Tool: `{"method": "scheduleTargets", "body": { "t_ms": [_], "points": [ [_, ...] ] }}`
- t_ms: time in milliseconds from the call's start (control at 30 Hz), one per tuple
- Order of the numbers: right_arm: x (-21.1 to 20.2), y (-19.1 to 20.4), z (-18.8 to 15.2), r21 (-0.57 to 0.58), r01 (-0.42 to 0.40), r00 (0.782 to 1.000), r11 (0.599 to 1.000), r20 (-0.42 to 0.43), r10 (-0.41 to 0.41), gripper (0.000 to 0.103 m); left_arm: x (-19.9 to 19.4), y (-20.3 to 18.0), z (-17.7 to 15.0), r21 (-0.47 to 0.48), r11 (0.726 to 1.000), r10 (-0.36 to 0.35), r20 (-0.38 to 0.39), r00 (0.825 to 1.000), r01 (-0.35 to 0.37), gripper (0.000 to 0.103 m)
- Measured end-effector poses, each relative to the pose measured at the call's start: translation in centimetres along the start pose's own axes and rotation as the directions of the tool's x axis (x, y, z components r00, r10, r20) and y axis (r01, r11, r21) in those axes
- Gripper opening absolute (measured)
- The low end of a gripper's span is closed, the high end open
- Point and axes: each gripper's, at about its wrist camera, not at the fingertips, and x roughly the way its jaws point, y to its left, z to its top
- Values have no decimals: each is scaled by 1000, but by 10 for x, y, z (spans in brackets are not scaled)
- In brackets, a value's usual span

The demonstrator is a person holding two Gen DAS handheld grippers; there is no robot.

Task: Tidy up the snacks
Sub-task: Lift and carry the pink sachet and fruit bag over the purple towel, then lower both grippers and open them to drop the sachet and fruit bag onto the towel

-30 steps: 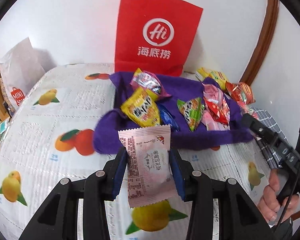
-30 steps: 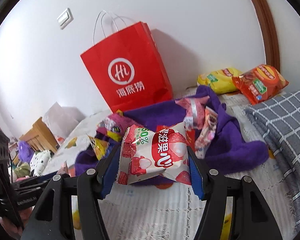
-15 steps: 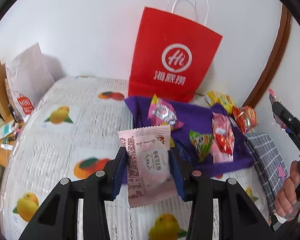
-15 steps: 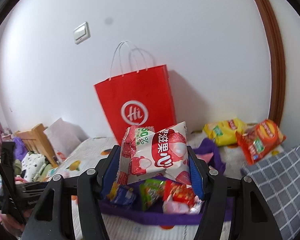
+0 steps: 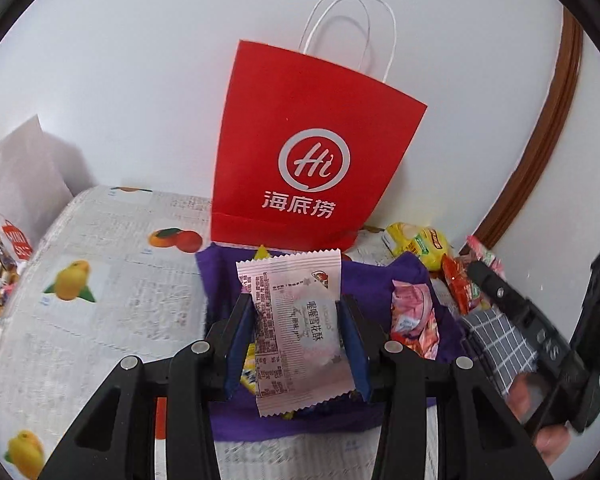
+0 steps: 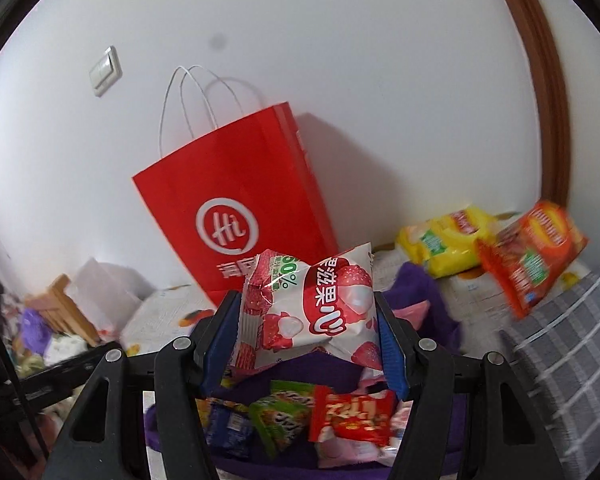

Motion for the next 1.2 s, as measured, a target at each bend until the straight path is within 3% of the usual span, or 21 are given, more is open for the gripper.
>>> {"method": "scheduleTargets", "body": {
  "t_ms": [133,233,467,633,1200],
  "points": [
    [15,-8,-20,34,-4,1000,999,-24,5,63,26,-3,-10,-18,1000,-3,-17,1000,3,41],
    [22,-7,-30,4,13,998,1000,-62,-13,63,40,-3,-21,-21,1000,2,-59,998,-3,41],
    [37,-2,-46,-67,75,990,995,-118,-82,63,46,-1,-36,4,1000,14,-61,998,-14,41],
    [44,-9,-48,-17,50,986,999,-159,-52,63,45,-4,-38,17,1000,-6,-49,999,7,41],
    [56,-7,-54,-32,61,974,998,-216,-67,66,61,-8,-49,3,999,-48,-108,993,49,41]
  ]
}}
